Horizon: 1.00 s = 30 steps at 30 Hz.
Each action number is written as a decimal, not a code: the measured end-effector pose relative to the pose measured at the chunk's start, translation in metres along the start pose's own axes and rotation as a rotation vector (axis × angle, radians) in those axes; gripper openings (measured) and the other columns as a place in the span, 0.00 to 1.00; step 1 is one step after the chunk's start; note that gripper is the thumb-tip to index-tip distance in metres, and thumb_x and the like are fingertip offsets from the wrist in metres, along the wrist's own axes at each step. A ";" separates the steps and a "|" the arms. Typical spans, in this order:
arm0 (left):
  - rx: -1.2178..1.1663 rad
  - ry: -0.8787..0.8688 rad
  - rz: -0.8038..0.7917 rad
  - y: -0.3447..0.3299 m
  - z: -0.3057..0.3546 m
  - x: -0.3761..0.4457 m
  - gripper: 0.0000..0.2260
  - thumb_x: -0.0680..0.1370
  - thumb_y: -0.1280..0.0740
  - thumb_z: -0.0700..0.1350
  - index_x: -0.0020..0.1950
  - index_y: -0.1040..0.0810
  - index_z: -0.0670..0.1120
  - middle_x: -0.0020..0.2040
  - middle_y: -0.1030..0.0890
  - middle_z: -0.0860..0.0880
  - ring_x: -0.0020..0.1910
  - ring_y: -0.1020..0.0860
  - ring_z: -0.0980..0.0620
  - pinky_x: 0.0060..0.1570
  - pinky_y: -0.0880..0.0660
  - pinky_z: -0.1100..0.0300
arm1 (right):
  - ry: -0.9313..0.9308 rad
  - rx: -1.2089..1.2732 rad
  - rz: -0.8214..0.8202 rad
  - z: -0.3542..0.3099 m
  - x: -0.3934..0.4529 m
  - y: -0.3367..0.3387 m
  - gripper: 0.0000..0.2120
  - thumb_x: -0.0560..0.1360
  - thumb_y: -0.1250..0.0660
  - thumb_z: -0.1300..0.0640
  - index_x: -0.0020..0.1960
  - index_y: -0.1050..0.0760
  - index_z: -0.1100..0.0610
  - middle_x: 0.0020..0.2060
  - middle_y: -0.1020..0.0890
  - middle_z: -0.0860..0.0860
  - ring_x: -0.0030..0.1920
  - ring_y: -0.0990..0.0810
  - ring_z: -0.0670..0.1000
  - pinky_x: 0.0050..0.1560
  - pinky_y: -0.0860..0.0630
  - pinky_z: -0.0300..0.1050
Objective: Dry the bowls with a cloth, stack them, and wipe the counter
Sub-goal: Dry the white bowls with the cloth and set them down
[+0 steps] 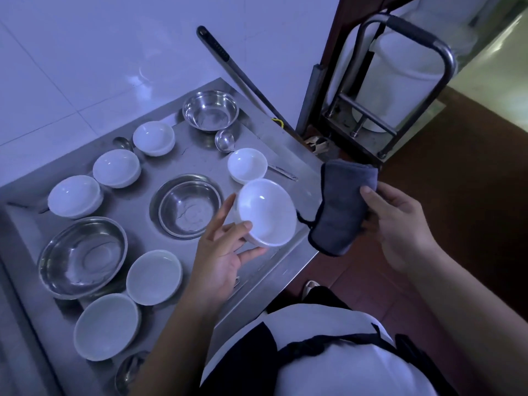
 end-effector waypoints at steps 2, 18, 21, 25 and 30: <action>0.002 -0.003 -0.077 -0.007 -0.001 0.000 0.30 0.71 0.29 0.39 0.72 0.25 0.56 0.55 0.22 0.43 0.65 0.24 0.34 0.51 0.19 0.40 | 0.007 -0.032 0.044 0.003 0.000 0.005 0.09 0.81 0.34 0.57 0.59 0.18 0.54 0.50 0.14 0.56 0.44 0.15 0.53 0.37 0.21 0.48; 0.126 -0.013 -0.335 -0.045 0.018 -0.005 0.30 0.69 0.25 0.39 0.70 0.23 0.57 0.48 0.19 0.50 0.53 0.17 0.48 0.49 0.19 0.41 | 0.002 -0.066 -0.274 -0.004 -0.017 -0.049 0.17 0.74 0.30 0.71 0.58 0.20 0.55 0.44 0.15 0.58 0.40 0.18 0.52 0.32 0.23 0.45; 0.117 -0.002 -0.314 -0.044 0.020 -0.003 0.29 0.69 0.24 0.45 0.70 0.23 0.57 0.62 0.20 0.48 0.61 0.19 0.47 0.47 0.18 0.43 | 0.025 -0.115 -0.230 -0.004 -0.014 -0.052 0.15 0.74 0.32 0.74 0.51 0.19 0.55 0.39 0.16 0.56 0.36 0.20 0.52 0.28 0.26 0.42; 0.025 -0.026 -0.059 -0.018 0.006 0.009 0.28 0.72 0.27 0.54 0.72 0.26 0.58 0.65 0.21 0.54 0.68 0.24 0.53 0.61 0.23 0.47 | -0.069 -0.009 -0.163 0.002 -0.007 -0.049 0.13 0.75 0.33 0.73 0.57 0.22 0.63 0.41 0.17 0.56 0.37 0.21 0.57 0.26 0.25 0.42; -0.323 0.427 -0.377 -0.059 -0.060 -0.007 0.30 0.66 0.18 0.53 0.66 0.19 0.48 0.65 0.21 0.41 0.62 0.23 0.42 0.69 0.33 0.39 | -0.149 0.098 -0.257 0.004 -0.007 -0.054 0.11 0.75 0.34 0.70 0.56 0.24 0.59 0.40 0.17 0.54 0.36 0.21 0.54 0.29 0.23 0.43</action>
Point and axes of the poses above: each hand's wrist, its own x-axis towards the middle knuckle, its own y-axis out of the back of the hand, z = x × y, the point moved 9 cm from there along x, towards the middle knuckle
